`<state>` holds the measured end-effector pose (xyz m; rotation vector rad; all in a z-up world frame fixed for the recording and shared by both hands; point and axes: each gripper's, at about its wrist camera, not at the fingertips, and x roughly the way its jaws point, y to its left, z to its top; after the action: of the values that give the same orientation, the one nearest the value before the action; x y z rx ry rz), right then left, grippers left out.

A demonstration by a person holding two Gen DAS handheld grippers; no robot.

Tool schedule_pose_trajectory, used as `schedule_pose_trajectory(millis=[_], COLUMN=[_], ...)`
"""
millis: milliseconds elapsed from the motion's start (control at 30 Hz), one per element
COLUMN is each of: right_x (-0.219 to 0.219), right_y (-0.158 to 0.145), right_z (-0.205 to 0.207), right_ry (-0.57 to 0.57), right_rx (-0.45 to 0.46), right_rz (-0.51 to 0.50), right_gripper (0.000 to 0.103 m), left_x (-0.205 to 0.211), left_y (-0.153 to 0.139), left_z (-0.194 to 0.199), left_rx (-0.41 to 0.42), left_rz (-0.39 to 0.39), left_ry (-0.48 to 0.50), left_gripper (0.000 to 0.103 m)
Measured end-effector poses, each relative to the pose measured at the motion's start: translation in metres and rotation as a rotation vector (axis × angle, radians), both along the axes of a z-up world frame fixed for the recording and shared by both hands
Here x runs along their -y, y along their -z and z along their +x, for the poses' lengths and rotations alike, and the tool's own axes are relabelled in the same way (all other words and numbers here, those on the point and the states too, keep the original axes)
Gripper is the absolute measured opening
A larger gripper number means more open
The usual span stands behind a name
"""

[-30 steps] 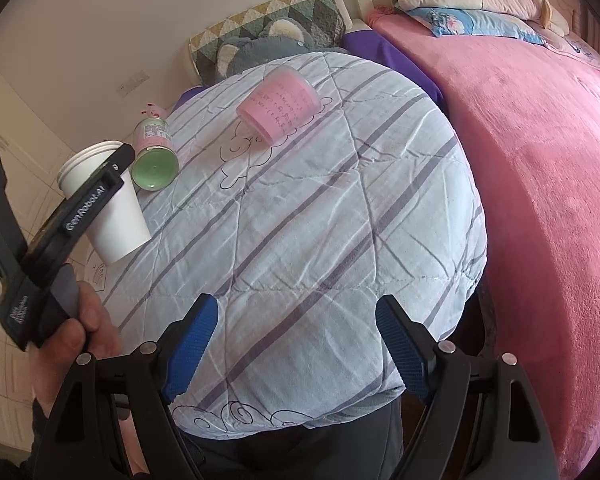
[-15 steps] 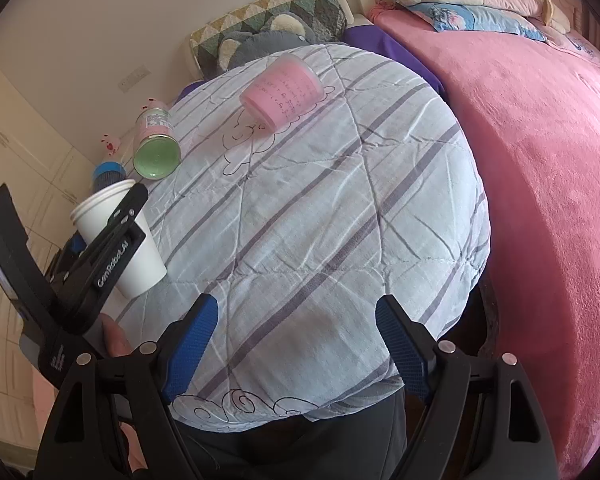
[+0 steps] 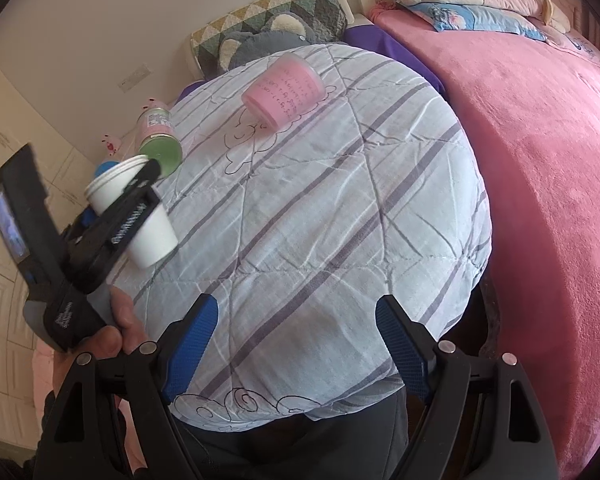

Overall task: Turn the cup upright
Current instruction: 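Rotate the white cup in the left gripper so its rim faces up, then lower the white cup rim-up onto the quilt and open the left gripper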

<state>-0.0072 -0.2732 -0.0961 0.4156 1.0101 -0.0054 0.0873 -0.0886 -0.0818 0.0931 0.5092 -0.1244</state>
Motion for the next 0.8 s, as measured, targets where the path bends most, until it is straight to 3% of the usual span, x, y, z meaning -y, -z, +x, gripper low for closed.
schedule_pose_trajectory(millis=[333,733,767,800], right_x=[0.000,-0.003,-0.004,-0.005], right_y=[0.001,-0.004,-0.004,-0.005], right_z=[0.001,-0.005,-0.006,-0.006], right_ry=[-0.003,-0.007,-0.008,-0.009], right_rx=[0.000,0.013,0.015,0.017], right_rz=[0.005,0.003,0.003,0.002], right_gripper=[0.082,0.082,0.082,0.082], left_x=[-0.002,-0.001,-0.001,0.000], left_y=[0.008,0.000,0.000,-0.002], left_z=[-0.016,-0.033,-0.033,-0.033], left_rx=[-0.078,-0.052,-0.053,-0.055], left_rz=[0.003,0.013,0.016,0.017], left_ry=[0.028,0.038,0.041,0.044], left_gripper=[0.074,0.073,0.077,0.087])
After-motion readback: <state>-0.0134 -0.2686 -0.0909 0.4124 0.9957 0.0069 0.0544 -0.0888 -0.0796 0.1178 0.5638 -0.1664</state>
